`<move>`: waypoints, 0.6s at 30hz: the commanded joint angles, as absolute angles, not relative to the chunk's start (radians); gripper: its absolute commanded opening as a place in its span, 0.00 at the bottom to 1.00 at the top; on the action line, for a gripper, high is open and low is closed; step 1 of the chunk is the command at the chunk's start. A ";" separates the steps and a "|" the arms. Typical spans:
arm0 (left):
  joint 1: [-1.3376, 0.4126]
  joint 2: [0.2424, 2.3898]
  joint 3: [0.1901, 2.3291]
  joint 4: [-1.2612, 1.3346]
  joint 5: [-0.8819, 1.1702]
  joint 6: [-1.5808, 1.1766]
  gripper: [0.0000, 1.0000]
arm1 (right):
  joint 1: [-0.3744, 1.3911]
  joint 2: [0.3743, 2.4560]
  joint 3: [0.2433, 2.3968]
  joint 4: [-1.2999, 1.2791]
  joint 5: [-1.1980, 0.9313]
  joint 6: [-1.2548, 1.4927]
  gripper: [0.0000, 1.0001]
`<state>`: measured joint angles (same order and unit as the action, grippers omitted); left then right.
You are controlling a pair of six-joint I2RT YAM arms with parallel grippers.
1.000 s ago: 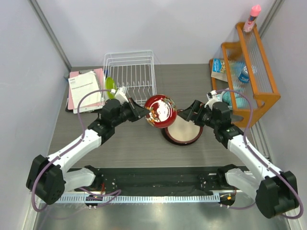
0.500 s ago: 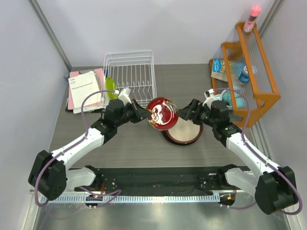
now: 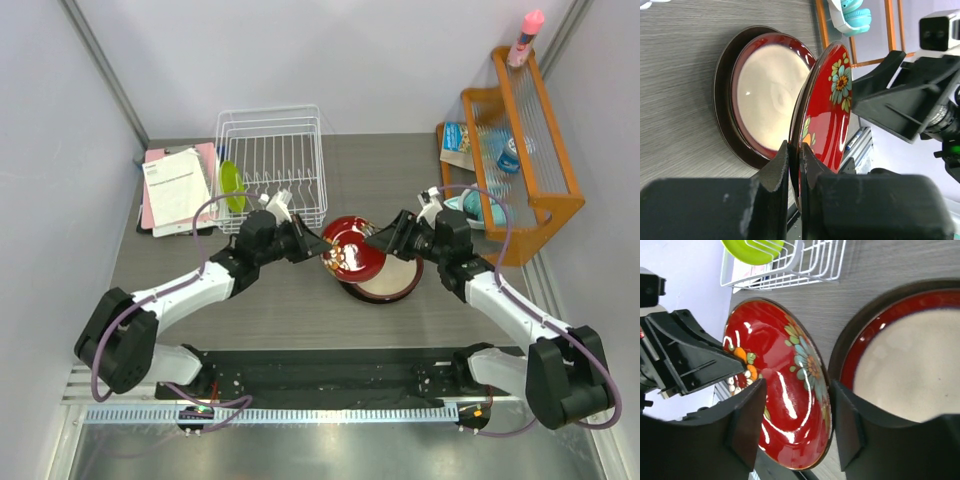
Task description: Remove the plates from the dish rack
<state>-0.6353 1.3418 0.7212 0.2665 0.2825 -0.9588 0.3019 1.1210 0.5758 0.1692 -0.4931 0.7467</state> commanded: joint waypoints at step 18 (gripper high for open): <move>-0.658 1.322 0.822 0.243 0.205 -0.855 0.57 | 0.285 0.986 0.592 -0.021 -0.319 0.703 0.01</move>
